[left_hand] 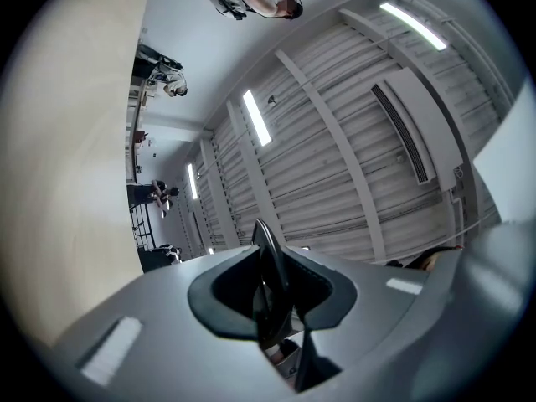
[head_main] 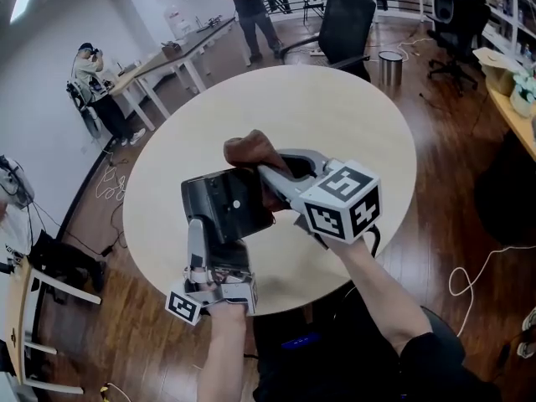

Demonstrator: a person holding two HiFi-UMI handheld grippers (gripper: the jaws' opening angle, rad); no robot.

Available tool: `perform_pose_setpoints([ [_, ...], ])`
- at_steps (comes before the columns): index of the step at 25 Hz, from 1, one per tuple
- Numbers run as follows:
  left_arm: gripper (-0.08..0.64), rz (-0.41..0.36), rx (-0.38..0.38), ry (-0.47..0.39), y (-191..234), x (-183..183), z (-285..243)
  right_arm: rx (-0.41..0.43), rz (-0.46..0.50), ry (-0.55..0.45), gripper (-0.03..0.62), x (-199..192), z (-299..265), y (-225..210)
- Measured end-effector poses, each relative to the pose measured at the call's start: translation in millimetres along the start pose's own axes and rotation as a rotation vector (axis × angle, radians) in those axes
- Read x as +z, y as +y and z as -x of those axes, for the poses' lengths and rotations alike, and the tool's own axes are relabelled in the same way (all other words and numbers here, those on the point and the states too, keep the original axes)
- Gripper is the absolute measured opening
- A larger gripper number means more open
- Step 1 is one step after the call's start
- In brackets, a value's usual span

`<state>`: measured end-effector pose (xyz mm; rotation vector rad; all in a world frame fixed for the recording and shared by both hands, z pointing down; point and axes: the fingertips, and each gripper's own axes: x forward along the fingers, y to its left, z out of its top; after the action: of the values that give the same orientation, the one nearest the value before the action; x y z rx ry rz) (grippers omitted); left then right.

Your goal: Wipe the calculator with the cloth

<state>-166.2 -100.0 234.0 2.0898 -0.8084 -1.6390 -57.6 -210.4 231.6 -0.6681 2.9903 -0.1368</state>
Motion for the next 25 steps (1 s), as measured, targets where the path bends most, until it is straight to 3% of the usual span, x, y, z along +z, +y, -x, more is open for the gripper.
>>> perform_pose_setpoints([
  [3, 0.069, 0.023, -0.009, -0.022, -0.8, 4.3, 0.0, -0.086, -0.062, 0.007, 0.077, -9.2, 13.8, -33.3],
  [5, 0.069, 0.025, -0.011, -0.033, -1.2, 7.5, -2.2, -0.096, -0.111, -0.021, 0.077, -4.8, 21.3, -38.6],
  [8, 0.069, 0.019, -0.005, -0.043, -0.5, 6.6, -6.6, 0.044, -0.105, -0.077, 0.077, 18.3, 21.0, 9.0],
  [10, 0.069, 0.016, -0.002, -0.045, -0.6, 3.8, -7.8, 0.144, -0.028, -0.067, 0.077, 25.3, 14.1, 54.1],
  [12, 0.069, 0.023, -0.010, -0.047, -3.1, 0.2, -7.8, 0.165, 0.088, -0.027, 0.077, 20.3, 7.8, 80.6],
  [15, 0.072, 0.035, -0.023, -0.051, -8.1, -0.7, -6.1, 0.081, 0.156, 0.003, 0.077, 9.3, 8.7, 68.3],
  [22, 0.072, 0.034, -0.019, -0.056, -8.6, 3.5, -2.2, -0.096, 0.017, 0.057, 0.077, -24.4, 20.3, -17.7],
  [25, 0.071, 0.040, -0.024, -0.066, -10.4, 5.4, -4.0, -0.124, -0.069, 0.042, 0.077, -28.4, 31.1, -35.8],
])
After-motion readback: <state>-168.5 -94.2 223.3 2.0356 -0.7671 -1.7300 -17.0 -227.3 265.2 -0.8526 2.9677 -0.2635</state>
